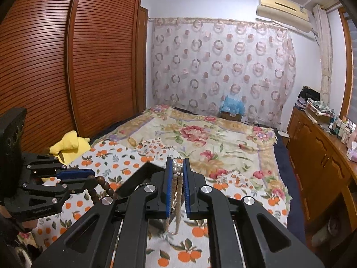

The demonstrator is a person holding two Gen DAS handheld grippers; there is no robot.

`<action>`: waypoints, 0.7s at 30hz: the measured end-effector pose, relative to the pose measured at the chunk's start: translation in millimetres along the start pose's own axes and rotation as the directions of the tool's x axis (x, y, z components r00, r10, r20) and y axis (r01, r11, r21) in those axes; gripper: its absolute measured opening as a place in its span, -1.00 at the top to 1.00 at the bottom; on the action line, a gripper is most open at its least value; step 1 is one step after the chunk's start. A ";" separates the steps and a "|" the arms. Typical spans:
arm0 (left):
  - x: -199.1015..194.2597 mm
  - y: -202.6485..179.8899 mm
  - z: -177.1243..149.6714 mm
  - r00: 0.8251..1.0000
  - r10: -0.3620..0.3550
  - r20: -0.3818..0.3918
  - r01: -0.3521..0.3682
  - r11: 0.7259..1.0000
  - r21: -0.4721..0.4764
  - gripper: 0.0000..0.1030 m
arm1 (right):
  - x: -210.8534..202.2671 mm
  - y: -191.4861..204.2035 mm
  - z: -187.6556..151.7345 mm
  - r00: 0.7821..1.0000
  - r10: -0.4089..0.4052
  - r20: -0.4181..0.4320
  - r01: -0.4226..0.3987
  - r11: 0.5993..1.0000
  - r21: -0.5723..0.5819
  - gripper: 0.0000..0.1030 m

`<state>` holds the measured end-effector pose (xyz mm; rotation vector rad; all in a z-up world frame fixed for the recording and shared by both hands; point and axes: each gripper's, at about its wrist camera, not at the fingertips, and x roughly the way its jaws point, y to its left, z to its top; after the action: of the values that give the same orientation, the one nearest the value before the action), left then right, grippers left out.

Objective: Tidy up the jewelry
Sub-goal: 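Lift the pearl strand with right tool while left tool lifts the bead bracelet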

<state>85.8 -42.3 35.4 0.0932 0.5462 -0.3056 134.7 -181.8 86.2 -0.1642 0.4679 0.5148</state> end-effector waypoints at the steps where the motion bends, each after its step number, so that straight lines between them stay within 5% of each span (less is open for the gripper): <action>1: -0.5 1.4 5.4 1.000 0.005 0.008 -0.005 1.000 0.002 0.76 | 1.5 -0.2 5.2 1.000 0.000 0.004 0.000 1.000 0.000 0.80; 21: 32.0 18.9 45.9 0.997 0.065 0.036 -0.064 0.998 -0.019 0.76 | 38.6 -5.2 53.2 1.000 0.018 0.017 -0.019 1.000 0.006 0.80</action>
<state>140.4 -40.4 57.8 0.0878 0.5080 -0.2394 187.7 -155.3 115.1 -0.1497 0.4553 0.5323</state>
